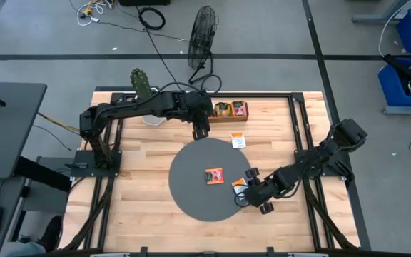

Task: Pick & Place Tea
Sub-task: Put the white tea bag into the left section of the wooden organizer

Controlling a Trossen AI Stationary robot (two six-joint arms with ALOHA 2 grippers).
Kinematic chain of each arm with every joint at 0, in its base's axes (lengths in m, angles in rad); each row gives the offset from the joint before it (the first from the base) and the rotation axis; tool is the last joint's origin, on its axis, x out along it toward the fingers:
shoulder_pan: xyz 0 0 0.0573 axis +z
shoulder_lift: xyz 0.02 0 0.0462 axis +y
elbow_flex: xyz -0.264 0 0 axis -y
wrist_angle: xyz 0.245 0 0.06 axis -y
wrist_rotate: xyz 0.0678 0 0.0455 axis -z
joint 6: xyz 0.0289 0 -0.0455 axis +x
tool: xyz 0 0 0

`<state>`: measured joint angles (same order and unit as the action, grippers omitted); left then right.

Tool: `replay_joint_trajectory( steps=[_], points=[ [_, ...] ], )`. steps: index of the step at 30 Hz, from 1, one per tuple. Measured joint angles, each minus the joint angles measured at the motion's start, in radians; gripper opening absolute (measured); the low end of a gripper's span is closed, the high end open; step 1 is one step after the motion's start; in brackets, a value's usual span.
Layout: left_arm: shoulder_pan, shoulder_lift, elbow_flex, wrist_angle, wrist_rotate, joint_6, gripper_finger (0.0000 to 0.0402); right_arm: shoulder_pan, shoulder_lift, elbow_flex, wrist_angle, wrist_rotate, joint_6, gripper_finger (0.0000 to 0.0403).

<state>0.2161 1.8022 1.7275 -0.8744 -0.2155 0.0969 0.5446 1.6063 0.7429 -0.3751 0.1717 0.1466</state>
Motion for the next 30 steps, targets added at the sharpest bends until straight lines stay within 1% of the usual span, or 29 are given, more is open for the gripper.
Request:
replay_joint_trajectory(
  steps=[2,5,10,11,17,22,27,30],
  points=[
    [0.000,0.000,0.000,-0.003,0.000,-0.002,0.0172,0.000,0.003,0.000,0.007,-0.004,-0.005,0.0141],
    [0.000,0.000,0.000,-0.003,0.000,-0.011,0.0172,0.000,0.004,0.000,0.012,-0.007,-0.004,0.0110],
    [0.000,0.000,0.000,-0.002,0.000,-0.014,0.0172,-0.002,0.007,0.000,0.035,0.004,-0.001,0.0020],
    [0.000,0.000,0.000,-0.002,0.000,-0.014,0.0172,-0.002,0.006,0.000,0.035,0.005,-0.002,0.0011],
    [0.001,0.000,0.000,-0.002,0.000,-0.030,0.0172,-0.002,-0.002,0.005,0.015,0.002,0.025,0.0003],
    [0.001,0.000,0.000,0.002,-0.001,-0.041,0.0172,-0.002,-0.040,0.082,-0.061,0.000,0.025,0.0002],
    [0.001,0.000,0.000,0.007,-0.001,-0.041,0.0172,-0.009,-0.122,0.183,-0.198,0.073,0.046,0.0001],
    [0.000,0.000,0.000,0.015,-0.002,-0.042,0.0171,-0.027,-0.187,0.225,-0.304,0.154,0.139,0.0001]
  ],
)
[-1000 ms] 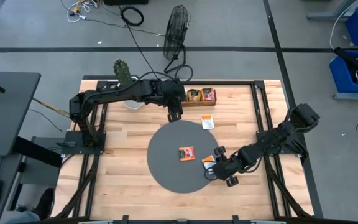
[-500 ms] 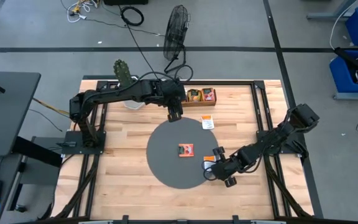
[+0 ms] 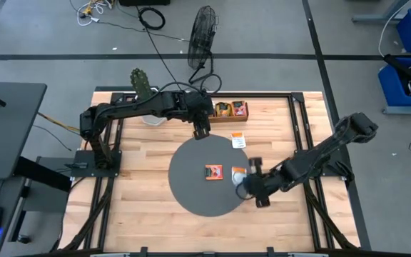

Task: Pick & Place Tea
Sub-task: Put the white tea bag into the left section of the wooden organizer

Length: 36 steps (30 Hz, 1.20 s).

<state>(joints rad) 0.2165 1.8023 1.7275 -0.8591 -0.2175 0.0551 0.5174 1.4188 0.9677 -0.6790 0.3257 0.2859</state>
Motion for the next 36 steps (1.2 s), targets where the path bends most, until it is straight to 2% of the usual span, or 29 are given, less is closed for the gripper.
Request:
replay_joint_trajectory(
  steps=[5,9,13,16,19,23,28,30,36],
  points=[
    [-0.006,-0.002,0.000,0.032,-0.052,0.000,0.0171,-0.077,-0.145,0.018,-0.024,0.140,0.307,0.0001],
    [-0.019,-0.018,-0.001,0.090,-0.098,0.005,0.0171,-0.176,-0.234,0.018,0.079,0.170,0.522,0.0000],
    [-0.039,-0.035,-0.001,0.172,-0.130,-0.001,0.0171,-0.244,-0.269,0.019,0.276,0.182,0.602,0.0000],
    [-0.045,-0.055,-0.001,0.218,-0.127,-0.098,0.0171,-0.269,-0.266,0.019,0.359,0.288,0.654,0.0000],
    [-0.047,-0.074,-0.001,0.249,-0.102,-0.224,0.0171,-0.279,-0.251,0.019,0.391,0.396,0.656,0.0000],
    [-0.041,-0.096,-0.001,0.315,-0.052,-0.383,0.0171,-0.288,-0.223,0.019,0.412,0.436,0.663,0.0000],
    [-0.007,-0.108,0.000,0.387,0.196,-0.594,0.0172,-0.296,-0.190,0.019,0.447,0.448,0.702,0.0000],
    [0.001,-0.109,0.000,0.389,0.250,-0.644,0.0172,-0.298,-0.185,0.019,0.455,0.470,0.702,0.0000],
    [-0.006,-0.109,0.000,0.388,0.271,-0.733,0.0172,-0.301,-0.180,0.019,0.469,0.557,0.693,0.0000]
  ],
)
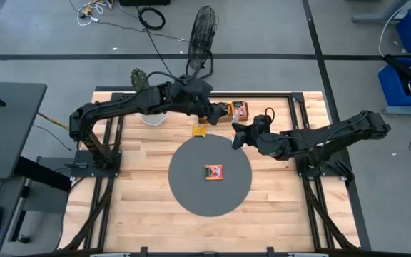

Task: Pick & Place Tea
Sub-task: Put the white tea bag into the left section of the wooden organizer

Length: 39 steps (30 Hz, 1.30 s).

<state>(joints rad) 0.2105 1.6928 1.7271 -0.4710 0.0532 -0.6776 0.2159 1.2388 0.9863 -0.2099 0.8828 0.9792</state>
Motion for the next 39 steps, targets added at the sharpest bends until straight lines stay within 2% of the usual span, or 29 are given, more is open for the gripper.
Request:
replay_joint_trajectory(
  steps=[5,9,14,20,29,34,39],
  points=[
    [-0.016,0.002,0.000,0.061,0.000,-0.057,0.0172,-0.015,0.000,0.000,0.023,0.000,-0.018,0.0000],
    [-0.026,0.007,0.000,0.089,-0.057,-0.063,0.0172,-0.032,0.000,0.000,0.072,-0.005,-0.066,0.0000],
    [-0.025,0.029,0.001,0.111,-0.088,-0.079,0.0172,-0.060,0.000,0.000,0.156,-0.067,-0.101,0.0000],
    [-0.024,0.061,-0.001,0.126,-0.099,-0.097,0.0172,-0.089,0.000,0.000,0.165,-0.112,-0.099,0.0000],
    [-0.020,0.075,0.000,0.120,-0.110,-0.069,0.0168,-0.091,0.000,0.000,0.159,-0.117,-0.098,0.0000],
    [-0.010,0.075,0.000,0.116,-0.113,-0.048,0.0134,-0.091,0.000,0.000,0.160,-0.117,-0.098,0.0000],
    [-0.011,0.075,0.000,0.115,-0.128,-0.017,0.0062,-0.091,0.000,0.000,0.159,-0.116,-0.098,0.0000]
  ],
)
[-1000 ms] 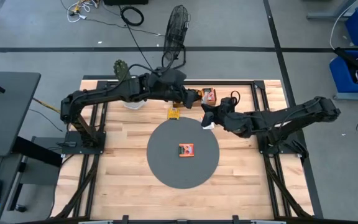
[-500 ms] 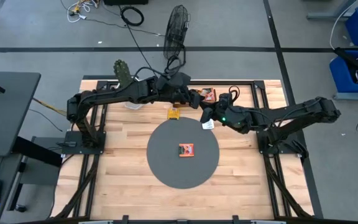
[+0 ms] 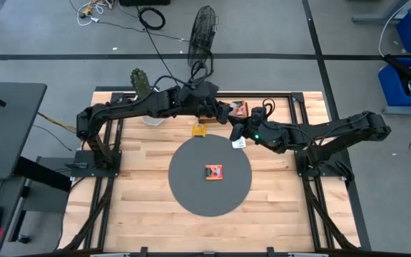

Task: Pick & Place Tea
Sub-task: Put the white tea bag into the left section of the wooden organizer

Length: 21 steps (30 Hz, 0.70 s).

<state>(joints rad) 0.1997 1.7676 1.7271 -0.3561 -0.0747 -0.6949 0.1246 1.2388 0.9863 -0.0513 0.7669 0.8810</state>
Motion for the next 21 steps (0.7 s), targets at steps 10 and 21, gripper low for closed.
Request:
replay_joint_trajectory(
  steps=[10,21],
  points=[
    [-0.001,0.000,0.000,-0.010,0.012,0.104,0.0004,0.000,-0.003,0.000,-0.013,-0.051,-0.009,0.0021],
    [0.067,-0.004,0.000,-0.159,0.106,0.414,0.0002,0.013,-0.120,0.000,-0.045,-0.289,-0.162,0.0120]
  ],
)
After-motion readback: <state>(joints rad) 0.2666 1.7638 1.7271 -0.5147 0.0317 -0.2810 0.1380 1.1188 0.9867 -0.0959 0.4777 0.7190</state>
